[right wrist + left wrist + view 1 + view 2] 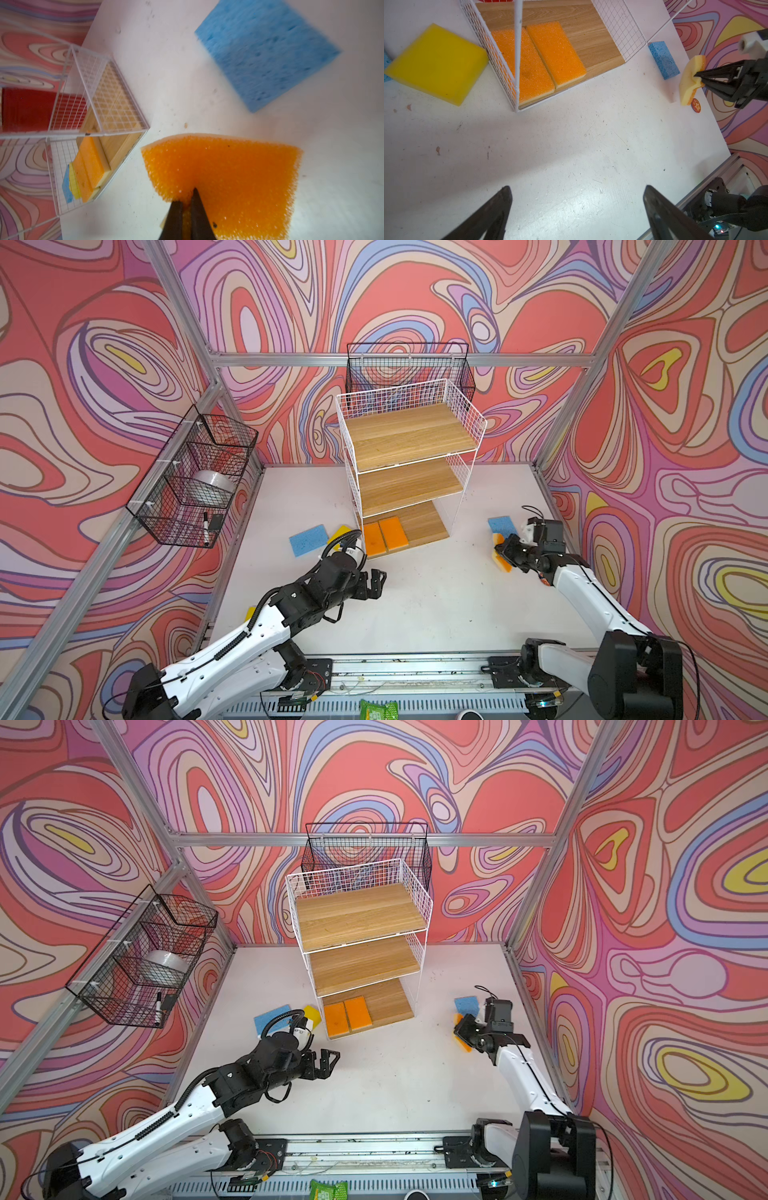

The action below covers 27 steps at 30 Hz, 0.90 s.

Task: Place and organize the cleaning sponges onto the shelf
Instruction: 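Lift the third sponge with the right gripper and carry it toward the shelf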

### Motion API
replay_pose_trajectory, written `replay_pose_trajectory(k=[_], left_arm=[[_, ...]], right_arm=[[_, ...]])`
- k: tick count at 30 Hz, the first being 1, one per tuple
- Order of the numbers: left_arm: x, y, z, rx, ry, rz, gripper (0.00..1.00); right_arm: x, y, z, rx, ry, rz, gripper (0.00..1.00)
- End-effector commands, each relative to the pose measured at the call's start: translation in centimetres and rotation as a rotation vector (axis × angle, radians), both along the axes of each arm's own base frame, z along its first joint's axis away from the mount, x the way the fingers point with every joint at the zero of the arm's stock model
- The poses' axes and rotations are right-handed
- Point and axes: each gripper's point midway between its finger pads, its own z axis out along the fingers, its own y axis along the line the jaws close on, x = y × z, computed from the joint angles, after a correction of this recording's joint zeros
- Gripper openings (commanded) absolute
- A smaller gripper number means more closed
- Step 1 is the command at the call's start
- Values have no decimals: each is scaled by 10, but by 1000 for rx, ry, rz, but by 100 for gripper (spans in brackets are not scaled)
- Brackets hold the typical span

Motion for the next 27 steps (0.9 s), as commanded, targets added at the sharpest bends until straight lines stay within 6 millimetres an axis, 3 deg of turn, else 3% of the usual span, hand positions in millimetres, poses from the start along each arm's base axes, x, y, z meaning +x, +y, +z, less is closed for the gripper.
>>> replay_pose_trajectory(k=[1, 5, 11, 13, 16, 19, 27], left_arm=[[-2, 13, 5, 1, -6, 38, 100], [-5, 20, -2, -3, 6, 61, 100], [-9, 27, -13, -4, 23, 81, 100], [-9, 28, -17, -1, 26, 87, 100], [-10, 29, -19, 3, 31, 89, 100], [-10, 30, -19, 6, 30, 90, 100], [-5, 26, -21, 6, 33, 87, 100]], right_arm=[[3, 30, 1, -119, -40, 68, 0], [-9, 89, -9, -167, -79, 209, 0], [-25, 148, -39, -265, -38, 347, 0], [-27, 164, -49, -263, -18, 381, 9], [-27, 177, -55, -222, -12, 391, 36], [-26, 181, -49, -186, -38, 392, 52], [-35, 192, -11, -71, -118, 437, 60]])
